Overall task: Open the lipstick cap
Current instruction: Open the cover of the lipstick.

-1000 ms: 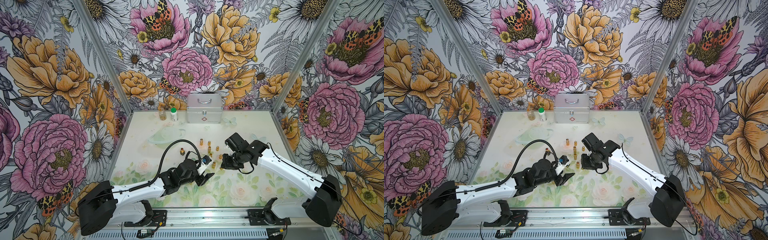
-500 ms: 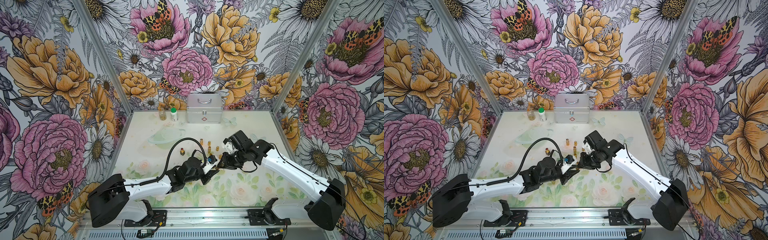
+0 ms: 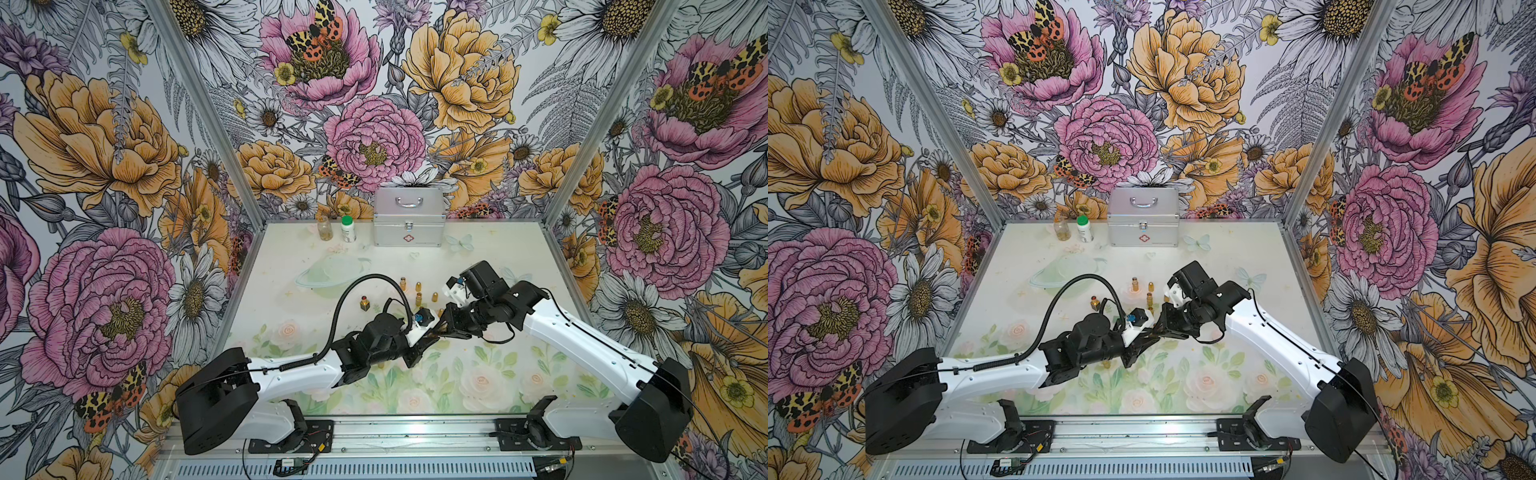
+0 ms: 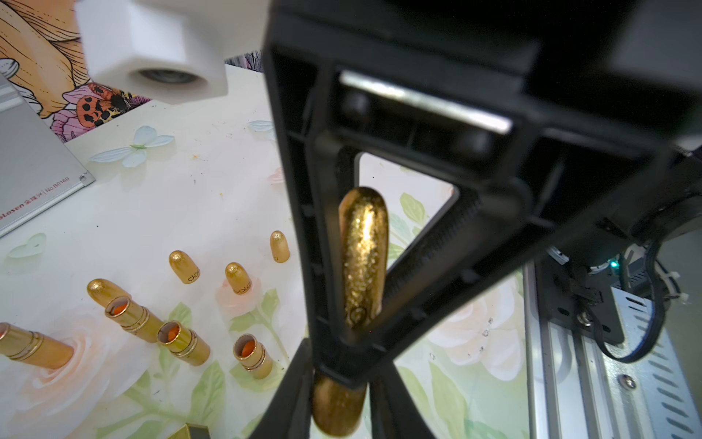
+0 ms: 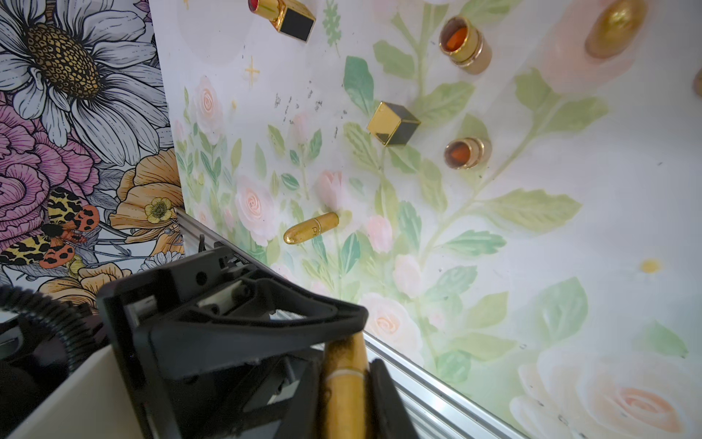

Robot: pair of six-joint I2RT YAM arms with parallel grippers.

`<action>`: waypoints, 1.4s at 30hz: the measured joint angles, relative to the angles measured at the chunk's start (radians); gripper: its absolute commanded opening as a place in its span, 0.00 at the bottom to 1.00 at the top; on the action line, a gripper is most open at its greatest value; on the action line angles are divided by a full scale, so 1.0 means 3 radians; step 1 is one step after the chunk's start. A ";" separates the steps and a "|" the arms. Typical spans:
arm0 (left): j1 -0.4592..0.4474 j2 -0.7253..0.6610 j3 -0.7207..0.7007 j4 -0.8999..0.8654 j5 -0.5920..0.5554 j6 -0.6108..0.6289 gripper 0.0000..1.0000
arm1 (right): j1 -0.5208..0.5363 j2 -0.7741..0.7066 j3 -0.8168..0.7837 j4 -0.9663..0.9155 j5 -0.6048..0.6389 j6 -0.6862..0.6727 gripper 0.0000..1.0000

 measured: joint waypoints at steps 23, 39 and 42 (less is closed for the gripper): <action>0.0022 -0.0071 -0.0058 -0.0080 -0.0094 -0.0107 0.00 | -0.0233 -0.0313 -0.0116 0.0380 -0.0041 0.0109 0.44; 0.0051 -0.0170 -0.0060 -0.0237 -0.0235 -0.0154 0.00 | -0.0303 -0.0327 -0.0679 0.1208 -0.0440 0.0554 0.34; 0.0064 -0.0170 -0.0051 -0.0256 -0.0247 -0.0154 0.00 | -0.0303 -0.0327 -0.0708 0.1266 -0.0469 0.0595 0.32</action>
